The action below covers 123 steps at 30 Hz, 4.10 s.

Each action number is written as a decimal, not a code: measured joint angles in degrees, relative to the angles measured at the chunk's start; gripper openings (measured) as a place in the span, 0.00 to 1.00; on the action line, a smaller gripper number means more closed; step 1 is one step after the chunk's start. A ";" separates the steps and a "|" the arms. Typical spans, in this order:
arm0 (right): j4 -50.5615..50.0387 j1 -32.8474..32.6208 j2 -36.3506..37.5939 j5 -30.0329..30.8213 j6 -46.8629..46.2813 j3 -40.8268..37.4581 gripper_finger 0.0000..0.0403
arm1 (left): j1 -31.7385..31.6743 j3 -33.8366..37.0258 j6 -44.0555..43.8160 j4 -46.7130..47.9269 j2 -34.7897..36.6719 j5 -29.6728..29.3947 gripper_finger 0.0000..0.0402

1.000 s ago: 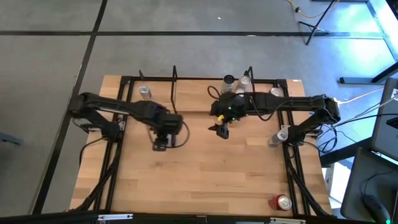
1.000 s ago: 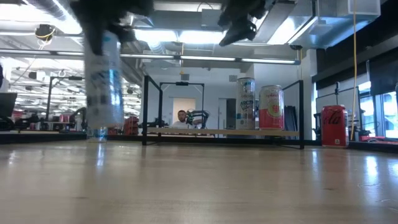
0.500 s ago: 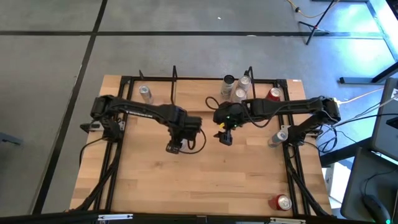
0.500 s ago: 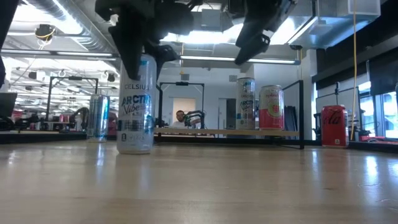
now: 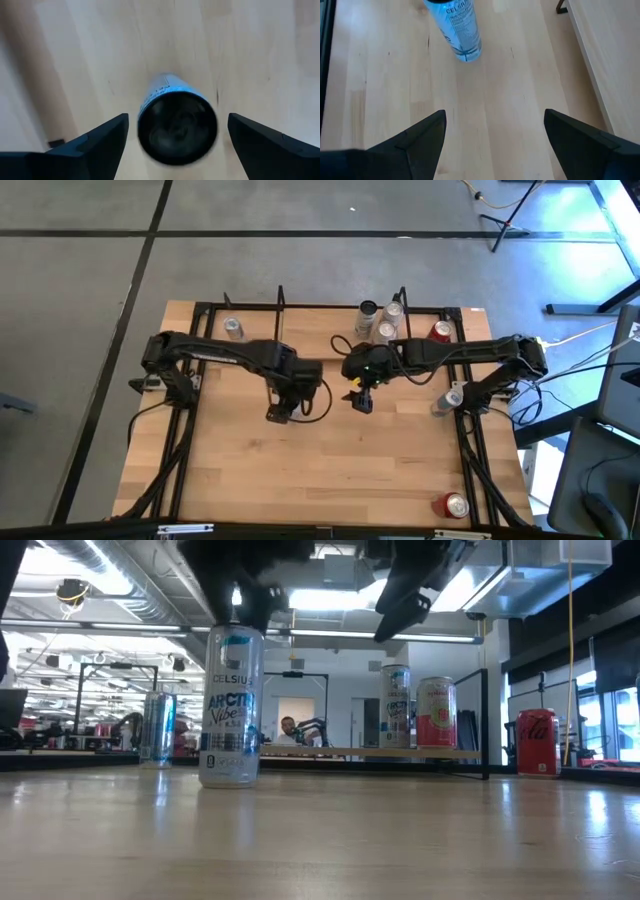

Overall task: Place canned beverage on shelf
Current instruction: Move the white and blue soda can to the center of the table, then align the white and blue soda can with the other white and blue soda can on the shelf

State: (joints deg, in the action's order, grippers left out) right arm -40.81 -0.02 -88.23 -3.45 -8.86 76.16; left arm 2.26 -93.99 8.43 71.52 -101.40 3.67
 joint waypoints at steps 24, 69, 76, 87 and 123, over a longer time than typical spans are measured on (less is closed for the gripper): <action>21.45 0.05 -3.00 -2.09 5.94 2.22 0.80 | 9.78 37.01 -45.20 -23.42 45.00 -13.42 0.82; 22.96 -3.08 -28.22 -2.23 3.06 19.80 0.80 | 10.23 58.68 -43.36 -54.45 38.14 -25.66 0.82; 19.09 -3.34 -29.57 0.52 3.80 19.61 0.80 | 8.78 58.68 -43.17 -55.12 38.22 -25.76 0.82; 16.13 -3.21 -28.15 1.71 6.41 19.53 0.56 | 8.72 58.54 -42.76 -55.01 39.05 -21.64 0.82; 4.91 26.51 -1.37 -0.46 19.85 -2.03 0.56 | 8.96 57.47 -42.75 -54.29 42.22 -13.67 0.82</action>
State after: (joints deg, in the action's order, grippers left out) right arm -35.90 26.49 -89.60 -3.91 10.99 74.13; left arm 11.22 -36.51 -34.32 17.22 -59.18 -10.00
